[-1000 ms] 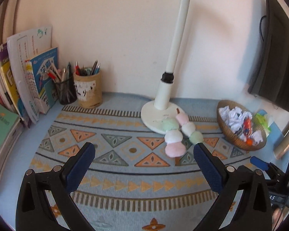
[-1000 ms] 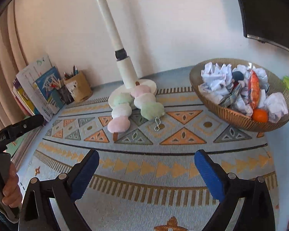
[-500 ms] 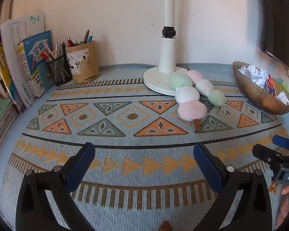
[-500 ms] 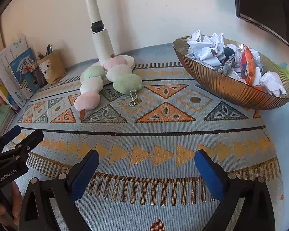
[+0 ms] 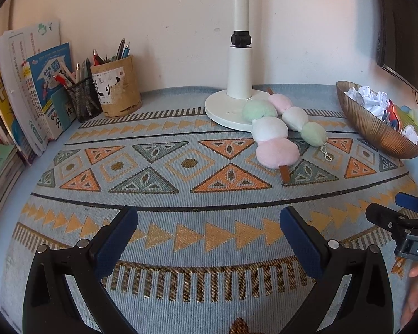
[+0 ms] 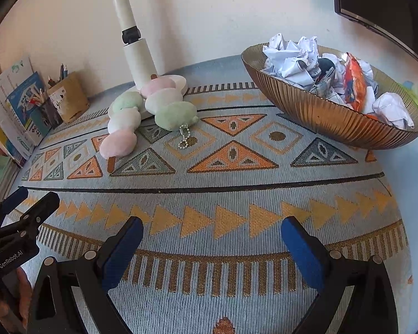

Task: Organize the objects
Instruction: 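Move both tools back toward the two pastel skewer plushes, then grasp one pastel skewer plush with the left tool while the right grasps the other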

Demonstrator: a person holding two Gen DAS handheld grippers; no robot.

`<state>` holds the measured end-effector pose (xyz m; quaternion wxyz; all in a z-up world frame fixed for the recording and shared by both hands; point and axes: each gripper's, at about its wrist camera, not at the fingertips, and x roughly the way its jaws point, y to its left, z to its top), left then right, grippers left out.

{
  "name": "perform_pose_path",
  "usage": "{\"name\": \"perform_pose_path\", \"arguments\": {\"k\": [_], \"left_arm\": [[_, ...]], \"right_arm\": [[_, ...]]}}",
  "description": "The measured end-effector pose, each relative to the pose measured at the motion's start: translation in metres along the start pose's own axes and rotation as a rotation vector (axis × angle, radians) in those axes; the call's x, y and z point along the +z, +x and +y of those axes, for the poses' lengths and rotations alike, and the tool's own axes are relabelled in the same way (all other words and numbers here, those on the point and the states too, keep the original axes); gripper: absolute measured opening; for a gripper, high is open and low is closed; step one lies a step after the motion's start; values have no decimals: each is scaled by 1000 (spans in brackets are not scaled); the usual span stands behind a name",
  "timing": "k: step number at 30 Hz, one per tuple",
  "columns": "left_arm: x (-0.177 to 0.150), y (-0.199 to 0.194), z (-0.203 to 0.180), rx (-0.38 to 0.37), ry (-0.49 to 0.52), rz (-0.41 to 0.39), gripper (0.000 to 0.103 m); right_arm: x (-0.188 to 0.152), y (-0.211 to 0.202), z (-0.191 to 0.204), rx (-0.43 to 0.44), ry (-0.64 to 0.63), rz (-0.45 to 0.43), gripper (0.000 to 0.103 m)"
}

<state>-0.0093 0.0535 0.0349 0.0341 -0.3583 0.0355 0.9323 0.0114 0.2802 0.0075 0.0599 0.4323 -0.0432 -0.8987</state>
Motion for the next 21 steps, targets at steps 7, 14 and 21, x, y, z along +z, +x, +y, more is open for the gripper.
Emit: {"name": "perform_pose_path", "arguments": {"k": [7,14,21], "left_arm": [[0,0,0,-1,2,5,102],[0,0,0,-3,3,6,102],[12,9,-4,-86,38,72,102]], "right_arm": [[0,2,-2,0,9,5,99],[-1,3,-3,-2,12,9,99],[27,8,-6,166,23,42,99]]}}
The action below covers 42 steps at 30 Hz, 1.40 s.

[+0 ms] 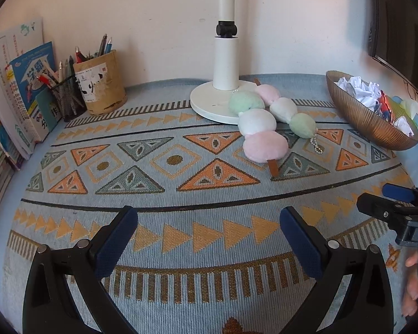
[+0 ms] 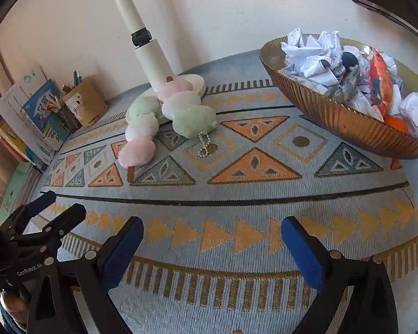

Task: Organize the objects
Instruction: 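Grasp one pastel skewer plush with the left tool while the right grasps the other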

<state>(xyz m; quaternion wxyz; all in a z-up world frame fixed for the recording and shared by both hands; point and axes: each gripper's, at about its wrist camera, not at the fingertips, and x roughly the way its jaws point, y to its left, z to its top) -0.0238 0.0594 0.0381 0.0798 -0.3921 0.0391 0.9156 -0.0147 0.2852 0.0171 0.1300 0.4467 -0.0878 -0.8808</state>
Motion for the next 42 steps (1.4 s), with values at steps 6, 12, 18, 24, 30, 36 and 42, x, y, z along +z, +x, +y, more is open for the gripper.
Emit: {"name": "perform_pose_path", "arguments": {"k": [6,12,18,24,30,36,42], "left_arm": [[49,27,-13,-121,-7,31,102],[66,76,-38,-114,15,90,99],[71,101,-42,-115,-10,139,77],[70,94,-42,-120,-5,103,46],[58,44,-32,-149,-3,42,46],[10,-29,-5,-159,-32,25,46],[-35,-56,12,-93,-49,24,46]], "right_arm": [[65,29,17,112,4,15,91],[90,84,17,32,-60,38,77],[96,101,28,28,-135,3,61],[90,92,27,5,-154,-36,49],[61,43,13,72,-52,-29,49],[-15,-25,13,107,30,18,49],[-68,-38,31,20,-49,31,50]]}}
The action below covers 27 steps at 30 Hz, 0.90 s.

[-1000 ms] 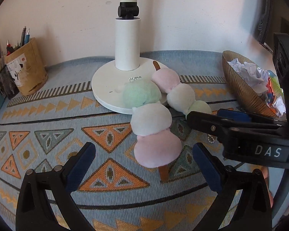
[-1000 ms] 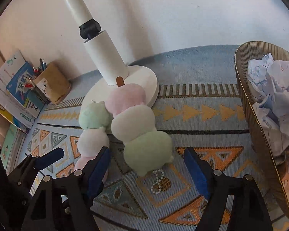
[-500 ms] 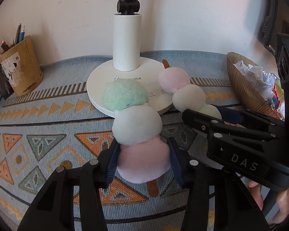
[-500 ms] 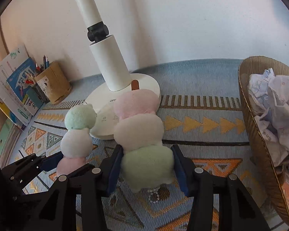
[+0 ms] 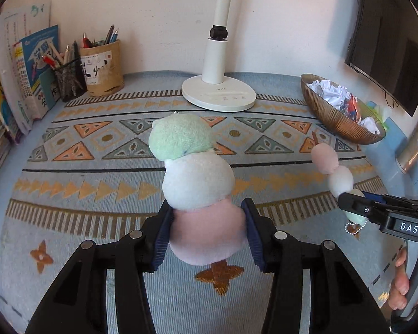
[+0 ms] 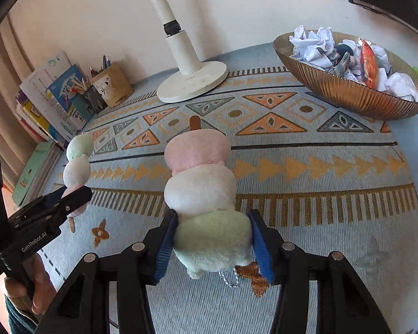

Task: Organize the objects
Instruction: 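Grasp one pastel skewer plush with the left tool while the right grasps the other, then lift the skewer plush with the left tool while the right lifts the other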

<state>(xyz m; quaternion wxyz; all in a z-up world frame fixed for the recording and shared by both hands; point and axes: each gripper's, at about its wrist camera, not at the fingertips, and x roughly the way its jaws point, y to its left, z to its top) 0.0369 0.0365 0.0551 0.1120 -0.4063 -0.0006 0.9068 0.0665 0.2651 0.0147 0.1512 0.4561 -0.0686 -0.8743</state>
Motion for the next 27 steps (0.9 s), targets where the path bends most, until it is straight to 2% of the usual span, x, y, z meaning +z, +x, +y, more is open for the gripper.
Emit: {"name": "perform_pose_path", "arguments": {"k": [3,5,11,15,19,23,27], "left_arm": [[-13,11,0,24,-1,17,46],[-17,16,-1,55,15,15,46],[-21,26,0,105,8,45,48],[-23,28,-3,135,12,51,49],[-25,27,-10,176,43,40,49],[-26,27,-18,218,87,32,49],[-27,28,-20,223,99,33,49]], "right_arm": [[-6,11,7,1,-47,15,52],[-8,16,14,-31,-86,23,68],[-17,22,32,-111,-204,5,75],[-17,23,31,-100,-207,3,77],[-16,20,27,-72,-179,-4,78],[-17,20,29,-81,-183,-4,78],[-17,20,29,-84,-185,-4,78]]}}
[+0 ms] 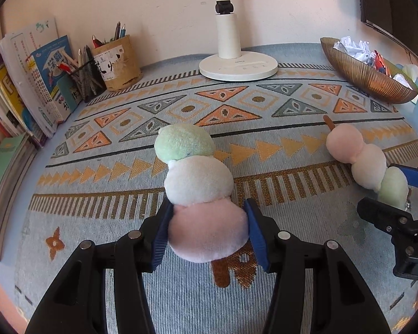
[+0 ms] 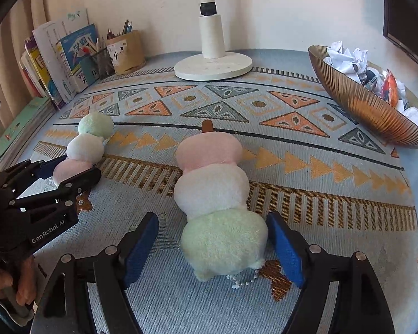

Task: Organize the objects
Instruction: 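Lift the skewer plush with the left tool while the right lifts the other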

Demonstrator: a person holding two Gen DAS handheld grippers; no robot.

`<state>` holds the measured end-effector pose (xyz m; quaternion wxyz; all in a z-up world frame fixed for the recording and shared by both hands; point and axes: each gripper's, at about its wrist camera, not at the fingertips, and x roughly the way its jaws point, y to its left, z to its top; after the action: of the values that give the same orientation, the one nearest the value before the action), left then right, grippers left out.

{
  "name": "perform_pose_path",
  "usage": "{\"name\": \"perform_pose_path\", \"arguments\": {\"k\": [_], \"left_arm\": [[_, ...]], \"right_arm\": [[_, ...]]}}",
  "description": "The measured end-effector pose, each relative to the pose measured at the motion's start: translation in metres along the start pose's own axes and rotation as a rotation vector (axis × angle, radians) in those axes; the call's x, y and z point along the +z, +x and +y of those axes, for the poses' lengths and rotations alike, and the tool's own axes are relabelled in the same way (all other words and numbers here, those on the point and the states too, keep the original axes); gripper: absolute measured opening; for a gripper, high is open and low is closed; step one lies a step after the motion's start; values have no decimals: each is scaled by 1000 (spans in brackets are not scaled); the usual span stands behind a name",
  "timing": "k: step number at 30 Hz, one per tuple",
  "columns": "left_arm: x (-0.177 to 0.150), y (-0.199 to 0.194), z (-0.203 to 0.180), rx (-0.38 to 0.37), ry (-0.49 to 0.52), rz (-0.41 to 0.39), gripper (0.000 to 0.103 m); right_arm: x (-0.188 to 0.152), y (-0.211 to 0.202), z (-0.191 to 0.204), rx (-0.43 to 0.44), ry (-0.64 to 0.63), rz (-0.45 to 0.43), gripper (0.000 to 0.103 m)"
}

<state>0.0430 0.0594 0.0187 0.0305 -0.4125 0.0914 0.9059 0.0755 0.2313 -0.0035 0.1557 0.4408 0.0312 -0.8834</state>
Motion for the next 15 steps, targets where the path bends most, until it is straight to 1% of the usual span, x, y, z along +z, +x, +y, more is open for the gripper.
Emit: {"name": "perform_pose_path", "arguments": {"k": [6,8,10,12,13,15], "left_arm": [[0,0,-1,-1,-2,2,50],[0,0,-1,0,-1,2,50],[0,0,-1,0,-3,2,50],[0,0,-1,1,-2,2,49],[0,0,-1,1,-1,2,49],[0,0,-1,0,-2,2,50]], "right_arm": [[0,0,-1,-4,-2,-1,77],[0,-1,-1,-7,-2,-5,73],[0,-1,-1,-7,-1,-7,72],[-1,-2,0,-12,-1,-12,68],[-1,-2,0,-13,-4,-12,64],[-1,-2,1,-23,-8,-13,61]]}}
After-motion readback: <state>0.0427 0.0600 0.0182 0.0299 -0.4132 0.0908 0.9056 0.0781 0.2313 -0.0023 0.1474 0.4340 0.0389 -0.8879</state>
